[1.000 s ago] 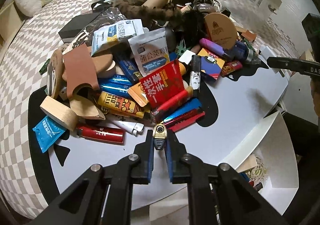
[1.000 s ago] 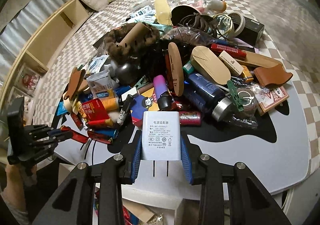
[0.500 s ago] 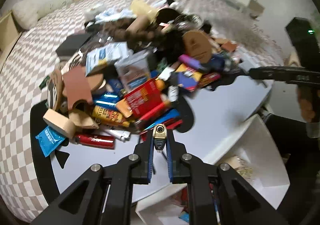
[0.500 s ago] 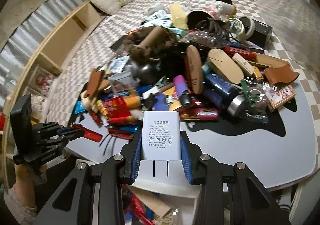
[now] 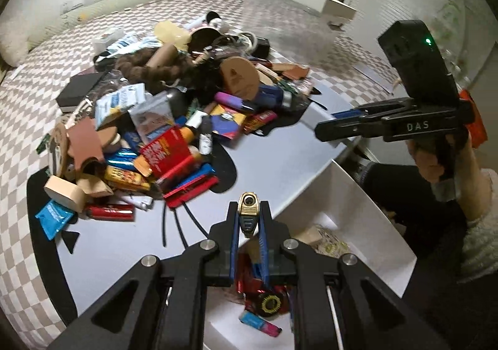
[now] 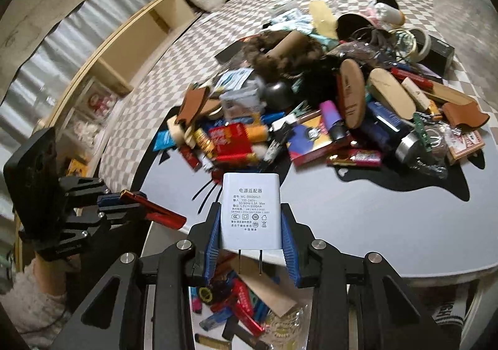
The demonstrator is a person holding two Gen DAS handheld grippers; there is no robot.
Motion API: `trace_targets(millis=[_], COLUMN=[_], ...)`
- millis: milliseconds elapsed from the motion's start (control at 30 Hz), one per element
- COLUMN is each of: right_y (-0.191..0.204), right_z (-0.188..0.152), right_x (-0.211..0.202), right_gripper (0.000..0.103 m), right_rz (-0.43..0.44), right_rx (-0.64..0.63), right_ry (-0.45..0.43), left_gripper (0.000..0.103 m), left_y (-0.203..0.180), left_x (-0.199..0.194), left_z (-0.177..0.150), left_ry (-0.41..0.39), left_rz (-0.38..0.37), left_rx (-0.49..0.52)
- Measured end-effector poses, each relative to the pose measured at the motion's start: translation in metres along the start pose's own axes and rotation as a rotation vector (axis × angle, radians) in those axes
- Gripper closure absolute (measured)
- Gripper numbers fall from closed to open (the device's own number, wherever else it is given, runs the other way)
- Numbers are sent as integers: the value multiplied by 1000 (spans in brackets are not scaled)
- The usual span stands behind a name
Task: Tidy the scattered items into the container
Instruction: 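Carry the gold lighter and white charger over the white box with both tools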
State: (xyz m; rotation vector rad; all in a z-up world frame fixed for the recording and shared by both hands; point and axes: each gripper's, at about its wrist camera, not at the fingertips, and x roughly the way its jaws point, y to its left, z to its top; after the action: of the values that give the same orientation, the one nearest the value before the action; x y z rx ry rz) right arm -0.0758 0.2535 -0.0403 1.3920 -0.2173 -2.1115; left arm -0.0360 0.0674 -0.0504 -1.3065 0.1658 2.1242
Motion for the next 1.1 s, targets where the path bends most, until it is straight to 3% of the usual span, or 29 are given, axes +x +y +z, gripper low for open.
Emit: trace_targets(millis=[267, 533, 767, 933, 1100], right_y=[14, 27, 21, 7, 1], right_z=[-22, -44, -65, -70, -75], right_x=[23, 50, 74, 81, 85], right_gripper=[67, 67, 67, 67, 67], right_rz=[29, 37, -8, -95, -123], right_rx=[-42, -101, -118, -116, -112], right_ry=[101, 242, 361, 390, 415], left_gripper=[91, 91, 91, 91, 91], left_y=[-18, -37, -32, -27, -22], left_x=[2, 36, 52, 63, 73], left_z=[-14, -36, -49, -57, -66], left_ry=[33, 157, 214, 248, 283], left_rz=[-71, -97, -40, 8, 57], left_rx=[42, 90, 107, 121, 135])
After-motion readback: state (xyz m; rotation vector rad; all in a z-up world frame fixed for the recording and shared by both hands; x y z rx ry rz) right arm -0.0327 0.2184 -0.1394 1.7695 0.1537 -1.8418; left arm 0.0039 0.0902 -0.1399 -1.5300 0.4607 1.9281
